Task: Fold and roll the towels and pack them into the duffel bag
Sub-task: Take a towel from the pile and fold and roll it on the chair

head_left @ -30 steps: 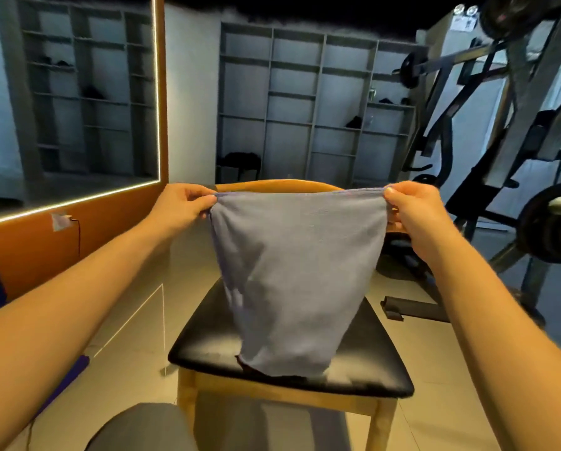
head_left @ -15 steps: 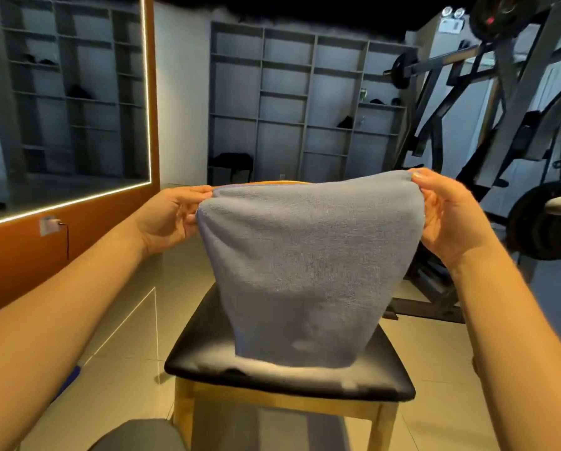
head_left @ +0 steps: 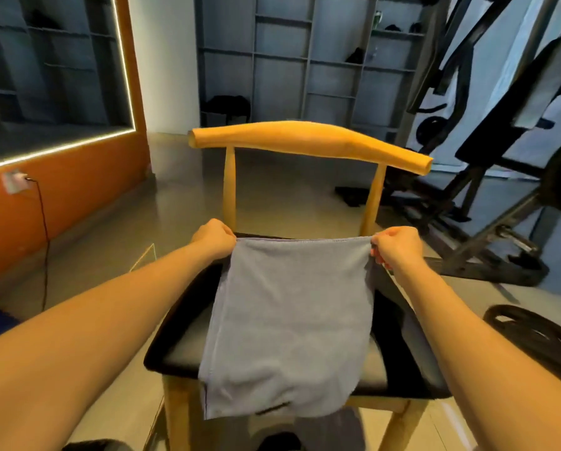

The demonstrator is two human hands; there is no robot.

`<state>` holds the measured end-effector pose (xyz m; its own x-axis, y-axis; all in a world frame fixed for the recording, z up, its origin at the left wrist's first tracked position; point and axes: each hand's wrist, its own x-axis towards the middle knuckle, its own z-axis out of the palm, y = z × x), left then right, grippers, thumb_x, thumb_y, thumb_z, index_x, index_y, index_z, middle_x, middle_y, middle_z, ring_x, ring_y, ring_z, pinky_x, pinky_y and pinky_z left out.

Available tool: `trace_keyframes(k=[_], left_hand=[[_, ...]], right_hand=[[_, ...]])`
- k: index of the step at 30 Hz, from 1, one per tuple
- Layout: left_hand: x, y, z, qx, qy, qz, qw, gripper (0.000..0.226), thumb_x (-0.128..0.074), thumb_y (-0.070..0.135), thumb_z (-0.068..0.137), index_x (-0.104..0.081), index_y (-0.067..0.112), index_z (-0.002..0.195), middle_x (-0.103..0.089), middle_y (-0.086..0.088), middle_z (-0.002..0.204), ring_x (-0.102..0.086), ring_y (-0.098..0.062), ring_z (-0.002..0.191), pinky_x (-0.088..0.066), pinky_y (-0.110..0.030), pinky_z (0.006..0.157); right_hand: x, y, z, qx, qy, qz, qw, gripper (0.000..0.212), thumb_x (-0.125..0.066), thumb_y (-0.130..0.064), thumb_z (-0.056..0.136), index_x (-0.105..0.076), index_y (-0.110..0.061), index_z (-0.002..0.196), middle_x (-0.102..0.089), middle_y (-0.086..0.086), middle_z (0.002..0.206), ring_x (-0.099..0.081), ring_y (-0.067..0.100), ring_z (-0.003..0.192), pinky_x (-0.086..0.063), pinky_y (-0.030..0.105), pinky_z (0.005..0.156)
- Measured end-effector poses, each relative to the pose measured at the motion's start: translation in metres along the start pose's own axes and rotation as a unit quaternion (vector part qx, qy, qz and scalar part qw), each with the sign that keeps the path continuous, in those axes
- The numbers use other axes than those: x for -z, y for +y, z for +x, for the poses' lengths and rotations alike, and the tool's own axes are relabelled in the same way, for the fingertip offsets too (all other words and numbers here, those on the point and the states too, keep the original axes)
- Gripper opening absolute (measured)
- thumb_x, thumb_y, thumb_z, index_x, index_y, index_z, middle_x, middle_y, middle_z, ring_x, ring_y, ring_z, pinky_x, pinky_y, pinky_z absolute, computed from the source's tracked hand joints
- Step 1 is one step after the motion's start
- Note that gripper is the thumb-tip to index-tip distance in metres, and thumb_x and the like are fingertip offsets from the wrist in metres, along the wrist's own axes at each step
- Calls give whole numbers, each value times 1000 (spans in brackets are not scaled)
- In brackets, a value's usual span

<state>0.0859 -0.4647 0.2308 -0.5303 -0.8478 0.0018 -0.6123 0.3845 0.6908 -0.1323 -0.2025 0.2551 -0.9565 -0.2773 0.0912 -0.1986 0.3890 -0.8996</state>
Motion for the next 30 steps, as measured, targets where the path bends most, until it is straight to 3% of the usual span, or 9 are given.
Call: trace_keyframes(k=[4,9,12,16,18,21,27,30], left_hand=[[-24,-7,39,14,9,15,1000,16,-65,4,85,-78,12,81,-75,-9,86,-69,-31,88,-60,-42,80],[-43,-17,66,15,5,38,999,14,-61,9,89,-75,11,88,-73,-9,92,-68,-30,87,-60,-43,81],[-42,-19,65,0,1,33,999,4,-71,14,87,-67,14,89,-70,-8,91,-67,-27,87,-56,-39,74],[-21,-25,39,30,-52,35,998,26,-82,29,82,-68,7,85,-67,-10,78,-64,-24,72,-51,-35,63],[-13,-27,18,53,-114,60,990,30,-82,33,82,-71,5,81,-66,-7,71,-60,-20,64,-47,-31,59],[-8,-26,-5,57,-153,102,981,31,-82,35,81,-69,7,79,-63,-6,66,-55,-19,59,-42,-28,54],[-8,-16,-21,81,-165,135,974,29,-82,28,83,-66,6,93,-67,-10,91,-61,-23,74,-52,-33,76],[-2,-13,-25,100,-161,102,977,27,-77,24,89,-67,3,102,-65,-13,91,-59,-25,76,-49,-33,70]], right_hand=[[-33,22,36,-34,3,-9,999,21,-57,-5,95,-68,-8,77,-71,11,61,-59,23,55,-48,31,51],[-66,39,56,-49,-2,-97,994,18,-59,-19,99,-70,-9,89,-74,7,66,-66,21,56,-52,30,52],[-76,44,57,-60,-17,-128,990,13,-62,-20,98,-69,-10,95,-74,11,80,-72,24,68,-59,33,56],[-70,45,38,-20,-47,-168,985,12,-60,-12,96,-59,-13,108,-64,7,95,-68,29,87,-62,43,74],[-63,43,21,29,-38,-174,984,19,-59,-14,97,-51,-18,113,-59,4,102,-63,28,91,-56,41,74],[-54,41,-3,70,-51,-212,973,2,-58,-19,96,-57,-18,98,-66,6,93,-65,26,84,-53,37,69],[-33,45,-42,23,-122,-272,954,25,-57,-38,91,-63,-15,85,-71,10,78,-69,29,70,-62,46,71],[-29,48,-54,13,-155,-275,949,26,-62,-39,91,-64,-14,85,-71,9,76,-70,27,70,-63,44,71]])
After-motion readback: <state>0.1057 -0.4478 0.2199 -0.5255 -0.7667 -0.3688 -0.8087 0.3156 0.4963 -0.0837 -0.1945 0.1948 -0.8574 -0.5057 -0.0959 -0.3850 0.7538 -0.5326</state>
